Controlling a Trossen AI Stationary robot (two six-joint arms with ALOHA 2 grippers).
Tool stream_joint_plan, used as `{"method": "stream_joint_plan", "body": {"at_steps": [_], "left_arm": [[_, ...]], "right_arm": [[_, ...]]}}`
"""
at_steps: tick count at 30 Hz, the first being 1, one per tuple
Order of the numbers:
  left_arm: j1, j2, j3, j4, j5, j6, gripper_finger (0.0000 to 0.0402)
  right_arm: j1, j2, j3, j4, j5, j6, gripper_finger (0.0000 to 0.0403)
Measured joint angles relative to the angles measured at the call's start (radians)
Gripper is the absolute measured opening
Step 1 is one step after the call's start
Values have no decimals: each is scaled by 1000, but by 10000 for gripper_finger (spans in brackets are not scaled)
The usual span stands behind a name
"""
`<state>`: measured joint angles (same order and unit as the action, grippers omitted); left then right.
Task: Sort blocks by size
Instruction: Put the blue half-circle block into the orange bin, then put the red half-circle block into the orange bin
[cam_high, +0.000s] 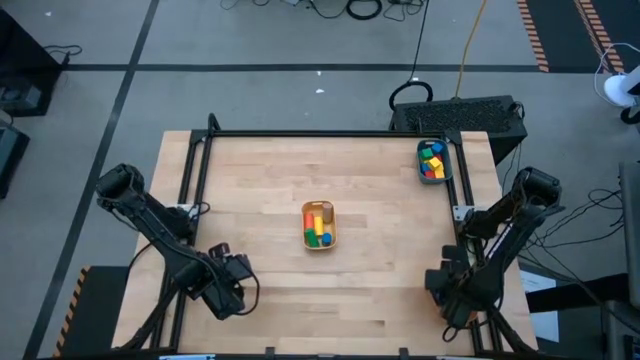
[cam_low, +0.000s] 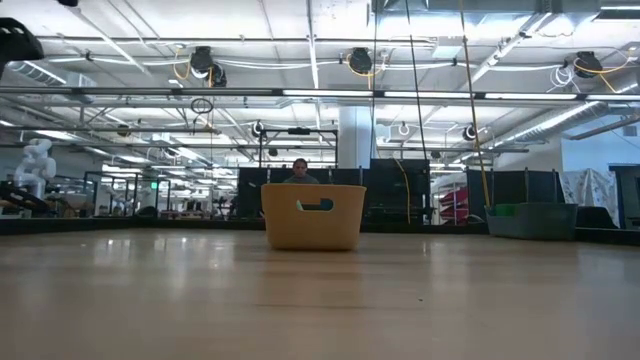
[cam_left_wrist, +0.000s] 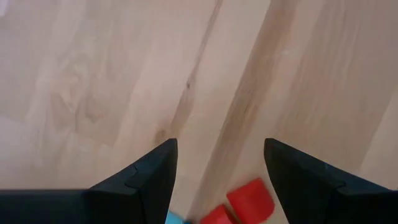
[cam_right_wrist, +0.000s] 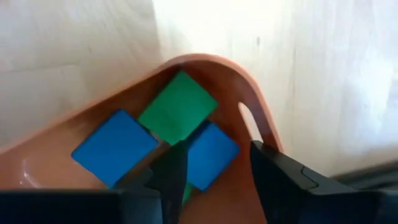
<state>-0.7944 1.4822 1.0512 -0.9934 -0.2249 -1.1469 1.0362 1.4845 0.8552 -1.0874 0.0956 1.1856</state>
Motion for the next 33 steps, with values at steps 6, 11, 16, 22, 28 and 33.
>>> {"method": "stream_joint_plan", "body": {"at_steps": [6, 11, 16, 22, 28, 33], "left_arm": [[0, 0, 0, 0, 94, -1, 240], [-20, 2, 0, 0, 117, -49, 240], [-58, 5, -22, 25, 118, -98, 240], [-128, 5, -61, 113, 114, 77, 240], [-170, 5, -94, 191, 76, 330, 240], [-170, 42, -136, 233, 142, 432, 240]], "right_arm": [[1, 0, 83, -141, 10, 75, 177], [17, -1, 196, -209, 184, 58, 168], [26, -1, 274, -194, 346, 25, 164], [26, -1, 286, -178, 401, -15, 164], [24, -1, 286, -168, 453, -47, 164], [24, -1, 286, -157, 457, -50, 164]]}}
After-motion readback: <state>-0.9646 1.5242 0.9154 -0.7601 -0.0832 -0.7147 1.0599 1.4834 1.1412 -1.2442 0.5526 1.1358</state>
